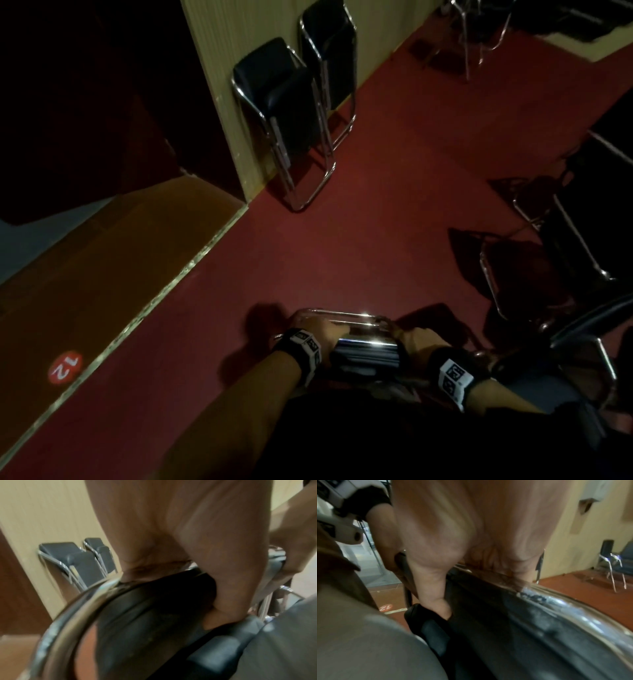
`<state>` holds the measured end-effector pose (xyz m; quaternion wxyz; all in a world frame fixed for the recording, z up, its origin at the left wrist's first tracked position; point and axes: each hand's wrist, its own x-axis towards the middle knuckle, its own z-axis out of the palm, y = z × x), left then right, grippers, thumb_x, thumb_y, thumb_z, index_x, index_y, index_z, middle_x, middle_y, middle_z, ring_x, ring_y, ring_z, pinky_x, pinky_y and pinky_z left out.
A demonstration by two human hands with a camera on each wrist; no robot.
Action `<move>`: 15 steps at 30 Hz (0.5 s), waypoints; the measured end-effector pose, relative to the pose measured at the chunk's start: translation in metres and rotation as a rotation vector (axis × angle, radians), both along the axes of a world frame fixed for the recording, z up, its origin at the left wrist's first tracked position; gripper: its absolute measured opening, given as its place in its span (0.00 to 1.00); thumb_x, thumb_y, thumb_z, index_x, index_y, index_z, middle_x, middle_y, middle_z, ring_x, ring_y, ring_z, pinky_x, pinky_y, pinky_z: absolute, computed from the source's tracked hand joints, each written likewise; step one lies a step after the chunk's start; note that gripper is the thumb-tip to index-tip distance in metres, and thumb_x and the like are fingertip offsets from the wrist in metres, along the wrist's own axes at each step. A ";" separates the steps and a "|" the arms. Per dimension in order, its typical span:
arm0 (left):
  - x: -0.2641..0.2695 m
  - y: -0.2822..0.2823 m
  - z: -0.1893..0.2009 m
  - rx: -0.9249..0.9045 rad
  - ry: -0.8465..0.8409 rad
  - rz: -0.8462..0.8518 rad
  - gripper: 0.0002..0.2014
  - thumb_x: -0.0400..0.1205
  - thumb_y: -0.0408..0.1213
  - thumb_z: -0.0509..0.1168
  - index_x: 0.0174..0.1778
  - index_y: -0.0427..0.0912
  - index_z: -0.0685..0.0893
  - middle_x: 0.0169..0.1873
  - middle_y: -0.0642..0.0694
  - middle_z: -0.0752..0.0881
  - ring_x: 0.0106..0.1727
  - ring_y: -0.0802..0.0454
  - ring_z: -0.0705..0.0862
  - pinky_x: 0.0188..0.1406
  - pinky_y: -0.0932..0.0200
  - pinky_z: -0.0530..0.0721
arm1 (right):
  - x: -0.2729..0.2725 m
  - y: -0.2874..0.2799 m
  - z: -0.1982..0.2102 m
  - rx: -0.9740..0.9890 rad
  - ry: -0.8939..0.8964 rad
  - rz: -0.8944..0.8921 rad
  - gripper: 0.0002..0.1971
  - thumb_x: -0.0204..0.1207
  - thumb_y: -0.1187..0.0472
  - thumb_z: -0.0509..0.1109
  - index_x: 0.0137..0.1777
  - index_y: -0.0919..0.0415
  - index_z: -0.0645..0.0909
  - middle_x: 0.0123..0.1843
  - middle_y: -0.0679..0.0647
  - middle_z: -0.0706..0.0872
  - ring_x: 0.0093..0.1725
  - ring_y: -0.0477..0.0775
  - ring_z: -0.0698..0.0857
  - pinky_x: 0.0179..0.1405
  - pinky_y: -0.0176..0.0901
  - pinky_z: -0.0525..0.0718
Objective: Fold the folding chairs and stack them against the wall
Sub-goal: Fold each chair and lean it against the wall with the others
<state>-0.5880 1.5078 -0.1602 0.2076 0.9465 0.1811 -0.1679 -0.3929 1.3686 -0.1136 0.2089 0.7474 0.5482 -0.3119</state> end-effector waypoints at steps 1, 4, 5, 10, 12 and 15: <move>-0.001 0.021 0.005 0.007 0.006 -0.016 0.30 0.65 0.70 0.56 0.48 0.49 0.80 0.43 0.49 0.89 0.49 0.42 0.87 0.52 0.53 0.86 | -0.004 0.019 0.001 0.007 0.003 -0.008 0.32 0.69 0.43 0.78 0.71 0.52 0.76 0.64 0.53 0.87 0.60 0.57 0.88 0.58 0.44 0.82; -0.005 0.080 0.021 0.086 -0.027 -0.043 0.22 0.74 0.62 0.68 0.52 0.48 0.83 0.49 0.47 0.90 0.51 0.42 0.88 0.45 0.60 0.78 | -0.009 0.074 0.013 0.031 0.025 -0.011 0.30 0.74 0.45 0.75 0.73 0.55 0.75 0.67 0.57 0.84 0.63 0.61 0.86 0.60 0.46 0.81; 0.000 0.101 0.026 0.101 -0.040 -0.047 0.20 0.76 0.61 0.69 0.52 0.48 0.83 0.48 0.47 0.90 0.50 0.43 0.89 0.43 0.60 0.75 | -0.003 0.095 0.016 0.043 0.032 -0.023 0.30 0.74 0.46 0.75 0.74 0.55 0.74 0.67 0.58 0.84 0.63 0.62 0.85 0.60 0.47 0.81; 0.043 0.175 0.027 0.112 0.056 -0.084 0.27 0.66 0.64 0.74 0.52 0.53 0.76 0.46 0.51 0.89 0.47 0.46 0.88 0.48 0.57 0.82 | 0.042 0.166 0.022 0.076 0.000 -0.033 0.28 0.68 0.42 0.78 0.67 0.50 0.79 0.64 0.54 0.86 0.60 0.58 0.87 0.58 0.47 0.83; 0.062 0.207 0.022 0.104 0.114 -0.083 0.27 0.64 0.60 0.77 0.53 0.54 0.75 0.47 0.52 0.88 0.48 0.46 0.88 0.47 0.57 0.83 | 0.062 0.197 0.017 0.081 -0.020 -0.020 0.27 0.68 0.43 0.78 0.65 0.50 0.79 0.63 0.53 0.87 0.59 0.58 0.88 0.57 0.45 0.83; 0.085 0.248 0.013 0.064 0.066 -0.037 0.30 0.67 0.58 0.75 0.63 0.57 0.75 0.51 0.50 0.89 0.51 0.46 0.88 0.49 0.56 0.82 | 0.089 0.241 0.007 0.083 -0.012 0.005 0.32 0.67 0.42 0.79 0.69 0.51 0.76 0.65 0.53 0.86 0.61 0.59 0.87 0.58 0.47 0.83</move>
